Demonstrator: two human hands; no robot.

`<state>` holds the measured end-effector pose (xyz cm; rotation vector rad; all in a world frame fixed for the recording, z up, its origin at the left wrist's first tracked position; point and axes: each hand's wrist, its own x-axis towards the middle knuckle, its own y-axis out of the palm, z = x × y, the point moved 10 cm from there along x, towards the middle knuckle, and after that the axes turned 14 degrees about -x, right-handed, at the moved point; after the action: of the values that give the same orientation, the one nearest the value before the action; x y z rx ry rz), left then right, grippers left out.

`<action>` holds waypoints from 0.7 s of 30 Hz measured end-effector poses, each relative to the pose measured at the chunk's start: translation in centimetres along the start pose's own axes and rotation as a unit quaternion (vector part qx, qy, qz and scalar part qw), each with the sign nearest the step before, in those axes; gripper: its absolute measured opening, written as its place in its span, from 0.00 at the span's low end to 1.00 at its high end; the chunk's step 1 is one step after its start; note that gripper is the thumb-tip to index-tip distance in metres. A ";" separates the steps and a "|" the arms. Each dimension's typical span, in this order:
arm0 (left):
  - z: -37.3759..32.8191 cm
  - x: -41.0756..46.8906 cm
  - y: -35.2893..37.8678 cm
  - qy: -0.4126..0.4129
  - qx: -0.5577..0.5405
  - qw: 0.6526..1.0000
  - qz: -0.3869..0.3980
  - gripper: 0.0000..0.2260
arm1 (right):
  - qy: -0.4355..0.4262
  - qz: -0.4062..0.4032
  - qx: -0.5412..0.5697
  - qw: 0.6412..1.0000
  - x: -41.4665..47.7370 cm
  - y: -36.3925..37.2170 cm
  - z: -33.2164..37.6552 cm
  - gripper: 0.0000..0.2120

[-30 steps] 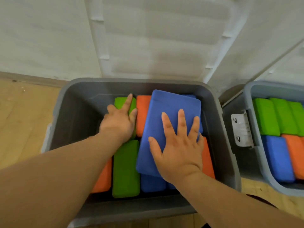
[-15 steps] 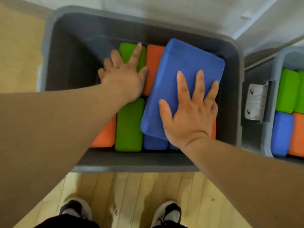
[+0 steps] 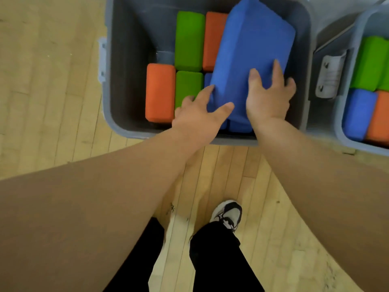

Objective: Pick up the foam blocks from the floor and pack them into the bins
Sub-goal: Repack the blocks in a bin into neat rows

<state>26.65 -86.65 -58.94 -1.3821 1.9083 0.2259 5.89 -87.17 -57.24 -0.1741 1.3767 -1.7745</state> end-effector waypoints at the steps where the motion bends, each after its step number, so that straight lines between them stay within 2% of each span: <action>1: -0.3 -0.9 -0.2 0.012 -0.036 0.999 0.003 0.34 | 0.024 0.019 0.046 0.998 -1.4 0.5 -0.9 0.35; 4: -0.6 -4.2 -1.9 0.026 -0.092 0.995 -0.014 0.35 | 0.003 0.060 0.106 0.993 -5.7 1.4 -0.8 0.40; 7: -0.7 -7.9 -4.9 0.037 -0.107 0.993 -0.041 0.33 | -0.012 0.097 0.136 0.986 -8.8 1.0 1.3 0.33; 11: -2.2 -11.1 -10.2 0.037 -0.128 0.987 -0.086 0.31 | -0.022 0.204 0.151 0.967 -14.5 1.7 4.9 0.26; 15: -4.9 -13.4 -14.1 0.041 -0.103 0.991 -0.075 0.29 | 0.044 0.307 0.253 0.917 -19.8 1.2 6.6 0.24; 18: -6.7 -14.4 -15.8 0.053 -0.077 0.993 -0.066 0.30 | 0.012 0.356 0.273 0.894 -21.5 -0.1 8.6 0.28; 21: -8.4 -14.1 -17.0 0.051 -0.070 0.994 -0.069 0.29 | -0.041 0.362 0.226 0.903 -21.4 -0.9 10.6 0.39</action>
<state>39.42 -87.56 -39.10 -1.6410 1.9005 0.2293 24.78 -80.11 -44.41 0.4594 0.7751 -1.3634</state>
